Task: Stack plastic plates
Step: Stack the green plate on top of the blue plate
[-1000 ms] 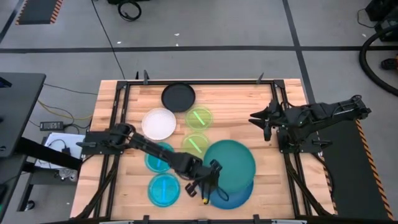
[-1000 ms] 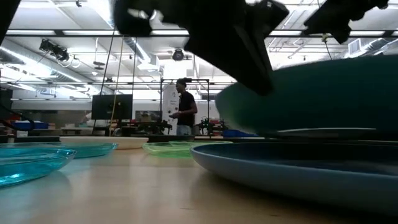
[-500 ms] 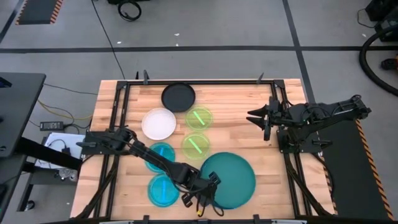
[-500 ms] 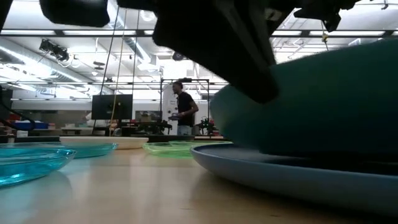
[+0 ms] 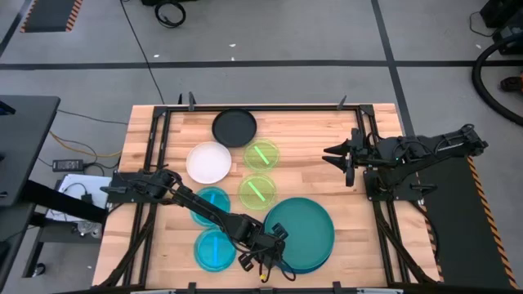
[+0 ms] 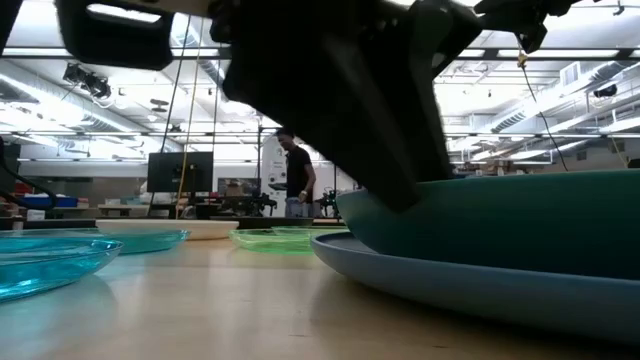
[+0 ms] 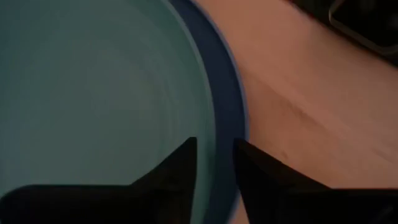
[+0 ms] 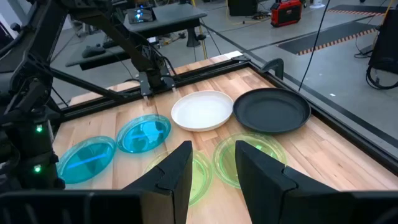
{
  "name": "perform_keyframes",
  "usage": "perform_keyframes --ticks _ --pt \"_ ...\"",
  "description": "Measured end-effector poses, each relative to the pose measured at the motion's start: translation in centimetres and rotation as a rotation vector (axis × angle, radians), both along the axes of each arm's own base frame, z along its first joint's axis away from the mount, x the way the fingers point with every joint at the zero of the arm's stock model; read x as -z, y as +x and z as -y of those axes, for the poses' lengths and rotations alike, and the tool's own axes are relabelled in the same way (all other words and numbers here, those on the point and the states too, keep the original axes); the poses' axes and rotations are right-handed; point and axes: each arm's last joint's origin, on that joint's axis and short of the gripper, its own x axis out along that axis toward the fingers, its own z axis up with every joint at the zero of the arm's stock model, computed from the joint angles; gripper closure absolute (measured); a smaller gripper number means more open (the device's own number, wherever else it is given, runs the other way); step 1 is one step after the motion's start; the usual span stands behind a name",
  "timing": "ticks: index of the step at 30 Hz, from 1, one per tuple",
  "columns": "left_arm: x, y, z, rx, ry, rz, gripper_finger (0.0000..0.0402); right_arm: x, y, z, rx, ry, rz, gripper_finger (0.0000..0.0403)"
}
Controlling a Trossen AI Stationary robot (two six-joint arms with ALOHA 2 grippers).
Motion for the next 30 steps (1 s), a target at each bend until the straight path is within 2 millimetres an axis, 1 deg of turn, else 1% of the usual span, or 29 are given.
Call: perform_keyframes --ticks 4,11,14,19,23,26,30 --pt "0.1 -0.3 0.2 0.010 0.008 -0.024 0.0256 0.2 0.3 -0.1 0.000 -0.004 -0.017 0.0271" --pt "0.2 -0.9 1.2 0.078 0.033 -0.017 0.0234 0.5 0.8 -0.2 0.000 -0.011 -0.042 0.0271" --pt "0.2 -1.1 1.3 0.091 0.044 -0.030 0.0234 0.5 0.9 -0.2 0.000 -0.010 -0.043 0.0271" --pt "0.2 -1.0 1.1 0.090 0.044 -0.027 0.0245 0.5 0.9 -0.2 0.001 -0.006 -0.041 0.0271" --pt "0.1 -0.8 1.1 0.072 0.063 0.001 0.0247 0.5 0.9 -0.2 0.001 -0.006 -0.040 0.0271" --pt "-0.1 -0.6 1.3 0.077 0.053 0.037 0.0242 0.5 0.9 -0.2 0.001 -0.006 -0.040 0.0271" --pt "0.2 -0.7 1.1 0.127 0.096 0.024 0.0228 0.5 0.9 -0.2 0.000 -0.006 -0.040 0.0271"
